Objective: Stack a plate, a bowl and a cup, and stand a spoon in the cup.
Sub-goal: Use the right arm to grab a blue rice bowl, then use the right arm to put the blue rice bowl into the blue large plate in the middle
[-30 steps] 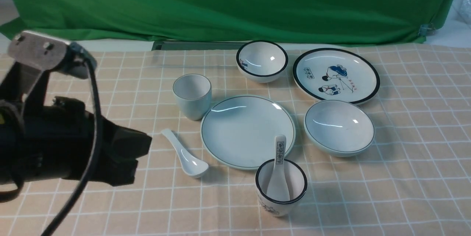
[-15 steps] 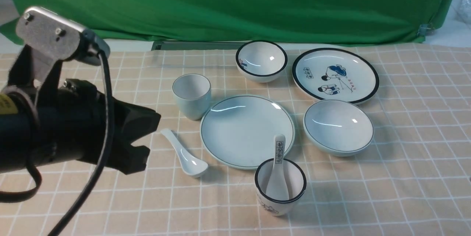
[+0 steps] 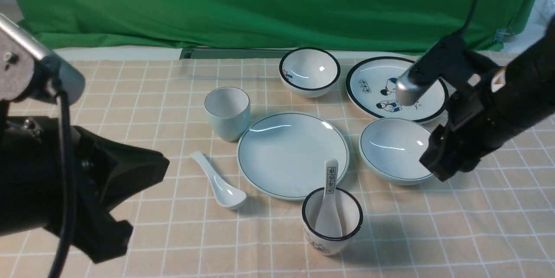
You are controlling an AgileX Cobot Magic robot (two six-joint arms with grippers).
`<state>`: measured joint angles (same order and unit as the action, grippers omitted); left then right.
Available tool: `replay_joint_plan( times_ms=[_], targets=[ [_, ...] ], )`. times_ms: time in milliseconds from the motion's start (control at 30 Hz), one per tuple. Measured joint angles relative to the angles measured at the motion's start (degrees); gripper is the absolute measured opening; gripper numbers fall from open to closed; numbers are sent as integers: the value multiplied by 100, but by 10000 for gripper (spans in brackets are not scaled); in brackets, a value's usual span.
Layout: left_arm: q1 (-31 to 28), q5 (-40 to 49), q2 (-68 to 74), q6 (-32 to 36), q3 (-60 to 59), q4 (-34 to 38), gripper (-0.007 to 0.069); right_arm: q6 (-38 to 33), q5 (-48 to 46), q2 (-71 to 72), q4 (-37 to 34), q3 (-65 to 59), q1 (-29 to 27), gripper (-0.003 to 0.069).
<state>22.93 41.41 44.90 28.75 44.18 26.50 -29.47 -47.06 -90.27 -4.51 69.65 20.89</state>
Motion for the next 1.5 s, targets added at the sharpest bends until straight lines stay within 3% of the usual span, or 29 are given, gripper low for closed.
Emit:
replay_joint_plan(
  times_ms=[133, 233, 633, 867, 1100, 1300, 1500],
  targets=[
    [0, 176, -284, -19, 0, -6, 2, -301, 422, -692, 7, 164, -19, 531],
    [0, 181, -391, -19, 0, -22, 2, -462, 770, -1052, -2, 166, -19, 573],
    [0, 307, -404, -63, 0, -61, 2, -746, 1315, -1988, 3, 183, -19, 364],
    [0, 307, -404, -149, 0, -169, 2, -756, 1499, -1747, 51, 268, -19, 90],
    [0, 302, -404, -149, 0, -252, 2, 3, 990, -1282, 62, 864, 438, 87],
    [0, 203, -404, -149, 0, -265, 2, 33, 939, -1467, -13, 1925, 1400, 87],
    [0, 276, -404, -149, 0, -271, 2, 112, 704, -2241, -41, 2364, 1661, 87]
  ],
)
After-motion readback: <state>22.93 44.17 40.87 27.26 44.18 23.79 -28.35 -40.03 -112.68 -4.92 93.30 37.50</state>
